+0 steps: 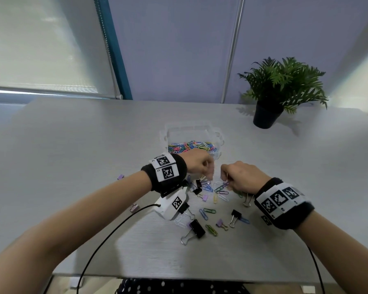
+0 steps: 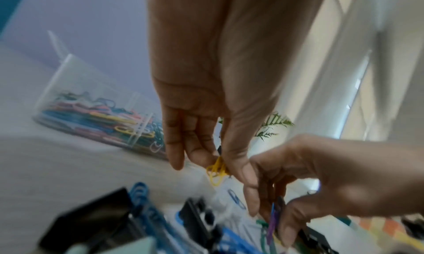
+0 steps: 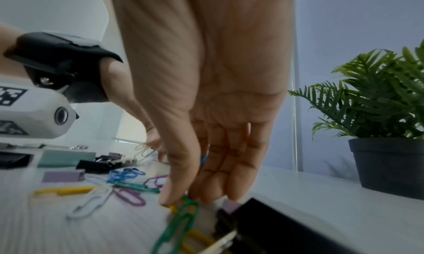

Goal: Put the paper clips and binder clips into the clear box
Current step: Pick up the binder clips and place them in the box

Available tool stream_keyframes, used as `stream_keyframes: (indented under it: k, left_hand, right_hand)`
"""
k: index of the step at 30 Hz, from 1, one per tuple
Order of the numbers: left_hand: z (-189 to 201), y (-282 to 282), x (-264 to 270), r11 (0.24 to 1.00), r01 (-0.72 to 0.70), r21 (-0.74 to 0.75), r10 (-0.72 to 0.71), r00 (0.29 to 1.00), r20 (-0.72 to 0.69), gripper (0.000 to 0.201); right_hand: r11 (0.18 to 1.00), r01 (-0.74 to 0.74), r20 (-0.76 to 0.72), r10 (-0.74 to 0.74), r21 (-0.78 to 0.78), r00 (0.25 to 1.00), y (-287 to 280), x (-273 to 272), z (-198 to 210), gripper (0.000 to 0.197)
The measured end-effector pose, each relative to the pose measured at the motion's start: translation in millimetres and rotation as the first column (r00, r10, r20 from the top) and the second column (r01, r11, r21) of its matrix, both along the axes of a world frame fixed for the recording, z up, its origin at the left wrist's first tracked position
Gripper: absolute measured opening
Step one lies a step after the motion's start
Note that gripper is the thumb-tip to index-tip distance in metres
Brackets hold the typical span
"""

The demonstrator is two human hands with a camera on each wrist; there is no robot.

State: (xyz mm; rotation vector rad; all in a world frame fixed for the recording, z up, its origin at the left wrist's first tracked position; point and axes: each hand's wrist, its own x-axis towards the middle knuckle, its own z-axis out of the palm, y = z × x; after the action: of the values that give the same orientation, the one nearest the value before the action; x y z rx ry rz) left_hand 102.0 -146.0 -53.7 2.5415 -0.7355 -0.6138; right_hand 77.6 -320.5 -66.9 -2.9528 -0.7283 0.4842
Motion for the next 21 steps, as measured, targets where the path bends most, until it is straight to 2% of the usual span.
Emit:
stream_keyframes:
  k: [3,6,8,12,15,18,21]
  left_hand:
    - [5,7,4,0.992,-0.074,-0.103,0.068,0.996,-0.059,0.004]
    - [8,13,6,0.947,-0.193,-0.258,0.144,0.97,-0.197,0.017]
    - [11,17,5,0.907,-0.262,-0.331,0.181,0.95,-0.255,0.016]
    - [16,30,10,0.876,-0.319,-0.361,0.278,0.947,-0.163,0.008]
    - [23,39,18,0.884,-0.35,-0.31,0.357,0.933,-0.038,0.008]
    - [31,50,29,0.882,-0.388,-0.268,0.417,0.907,0.061,0.016]
    - [36,58,37,0.873,-0.427,-0.237,0.462,0.88,0.115,0.018]
  right_hand:
    - [1.0,0.007,-0.014,-0.007,0.023,1.0,0,0,0,0.015]
    - [0.999,-0.026,-0.034,0.027,0.029,0.999,-1,-3,1,0.02]
    - [0.998,-0.053,-0.029,0.054,0.033,0.998,0,-5,2,0.025]
    - [0.998,-0.04,-0.031,0.042,0.056,0.999,1,-5,3,0.023]
    - [0.992,-0.038,-0.098,0.05,0.124,0.994,-1,3,11,0.022]
    - [0.96,0.031,-0.12,0.003,0.278,0.993,5,19,28,0.016]
    - [0.876,0.112,-0.106,-0.07,0.469,0.992,19,44,43,0.018]
